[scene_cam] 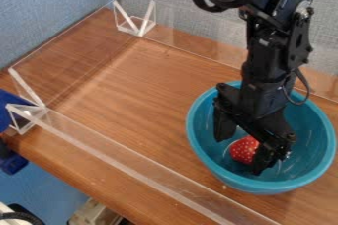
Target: Put the strawberry in the blue bowl
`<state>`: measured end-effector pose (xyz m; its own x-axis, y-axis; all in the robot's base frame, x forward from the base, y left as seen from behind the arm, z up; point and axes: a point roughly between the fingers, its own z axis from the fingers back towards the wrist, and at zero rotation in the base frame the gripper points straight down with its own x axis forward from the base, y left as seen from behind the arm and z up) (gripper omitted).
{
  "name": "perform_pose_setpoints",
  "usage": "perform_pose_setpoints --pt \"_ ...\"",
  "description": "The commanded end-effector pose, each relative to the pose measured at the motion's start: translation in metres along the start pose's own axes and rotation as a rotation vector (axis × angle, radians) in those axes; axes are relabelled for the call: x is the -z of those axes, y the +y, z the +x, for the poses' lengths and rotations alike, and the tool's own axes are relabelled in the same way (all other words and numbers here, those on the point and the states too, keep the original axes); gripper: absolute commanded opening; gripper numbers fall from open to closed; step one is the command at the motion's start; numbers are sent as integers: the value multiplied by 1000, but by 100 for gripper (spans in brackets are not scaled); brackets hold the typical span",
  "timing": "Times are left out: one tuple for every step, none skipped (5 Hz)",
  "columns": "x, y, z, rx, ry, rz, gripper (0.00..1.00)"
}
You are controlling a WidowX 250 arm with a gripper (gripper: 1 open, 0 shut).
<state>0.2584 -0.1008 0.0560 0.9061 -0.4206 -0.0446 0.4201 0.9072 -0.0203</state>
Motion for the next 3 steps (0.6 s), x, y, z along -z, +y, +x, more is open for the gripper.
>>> perform_pose_setpoints --pt "-34 0 7 4 -93 20 100" --pt "-57 3 5 -6 -125 37 100" --pt "-97 10 2 -26 -176 75 100"
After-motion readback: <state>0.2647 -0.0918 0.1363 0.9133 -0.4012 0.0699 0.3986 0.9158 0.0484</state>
